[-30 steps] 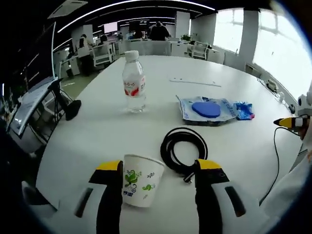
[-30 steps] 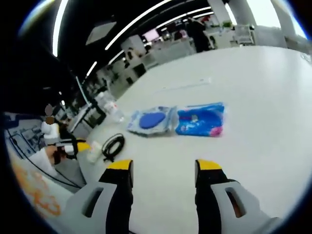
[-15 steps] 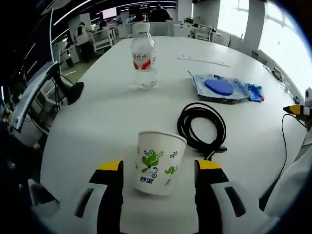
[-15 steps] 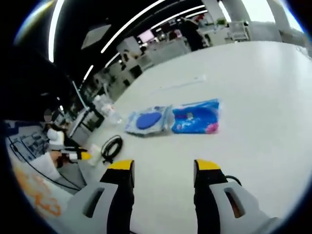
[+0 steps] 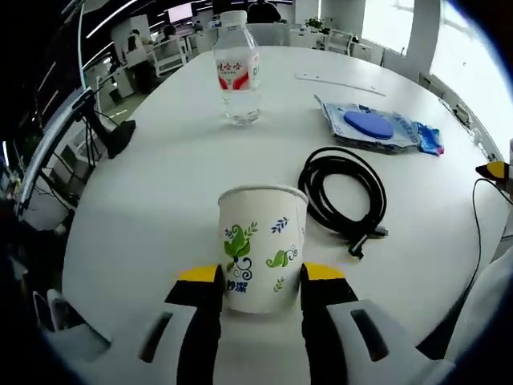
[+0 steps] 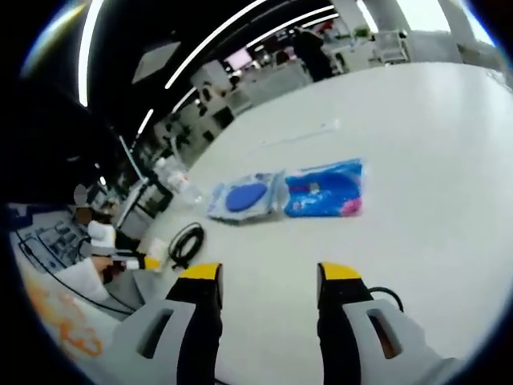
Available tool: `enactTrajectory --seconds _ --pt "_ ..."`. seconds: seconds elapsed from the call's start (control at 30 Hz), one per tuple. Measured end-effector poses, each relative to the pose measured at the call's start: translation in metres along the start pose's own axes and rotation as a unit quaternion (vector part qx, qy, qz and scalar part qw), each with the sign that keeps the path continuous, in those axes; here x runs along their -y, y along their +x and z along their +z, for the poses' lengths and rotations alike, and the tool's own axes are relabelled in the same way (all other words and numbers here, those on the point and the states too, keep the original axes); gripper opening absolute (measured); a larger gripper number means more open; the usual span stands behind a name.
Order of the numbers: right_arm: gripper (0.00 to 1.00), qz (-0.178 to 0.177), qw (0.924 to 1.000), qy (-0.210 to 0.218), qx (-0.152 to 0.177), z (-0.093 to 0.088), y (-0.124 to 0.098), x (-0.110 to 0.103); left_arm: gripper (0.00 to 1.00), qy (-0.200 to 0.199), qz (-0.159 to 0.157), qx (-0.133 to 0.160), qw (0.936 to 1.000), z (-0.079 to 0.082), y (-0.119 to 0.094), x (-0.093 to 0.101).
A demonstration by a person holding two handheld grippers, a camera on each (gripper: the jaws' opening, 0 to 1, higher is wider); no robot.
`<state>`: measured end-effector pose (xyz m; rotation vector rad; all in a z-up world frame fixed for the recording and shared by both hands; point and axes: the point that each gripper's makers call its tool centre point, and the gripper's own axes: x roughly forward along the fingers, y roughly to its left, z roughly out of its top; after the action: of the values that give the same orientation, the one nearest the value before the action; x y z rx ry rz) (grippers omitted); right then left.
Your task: Arrange the tabletop items into an orderly group along one side of the table until the central work area is clear of visible clutter.
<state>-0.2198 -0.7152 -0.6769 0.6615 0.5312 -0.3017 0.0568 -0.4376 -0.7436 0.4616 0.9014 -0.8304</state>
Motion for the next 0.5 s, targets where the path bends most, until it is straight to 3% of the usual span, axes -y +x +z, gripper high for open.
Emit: enactTrajectory --seconds 0.13,0.33,0.4,0.43,0.5 --pt "0.45 0.001 1.0 0.006 0.002 0.0 0.0 0.0 0.36 -0.01 -0.004 0.02 0.9997 0.003 -0.005 0.005" --pt "0.45 0.007 0.9999 0.014 0.005 0.0 0.0 -0.003 0.36 -0.019 -0.018 0.083 0.9962 0.024 -0.02 0.02" --pt "0.45 0.011 0.9998 0.015 0.006 0.001 0.001 -0.005 0.36 -0.06 -0.048 0.124 0.9893 0.041 -0.028 0.033" --pt "0.45 0.013 0.9998 0.016 0.006 0.001 0.001 -0.006 0.36 -0.082 -0.079 0.149 0.9823 0.053 -0.033 0.045" --pt "0.45 0.017 0.9997 0.018 0.006 0.001 0.002 -0.008 0.36 -0.085 -0.112 0.174 0.9747 0.066 -0.039 0.059"
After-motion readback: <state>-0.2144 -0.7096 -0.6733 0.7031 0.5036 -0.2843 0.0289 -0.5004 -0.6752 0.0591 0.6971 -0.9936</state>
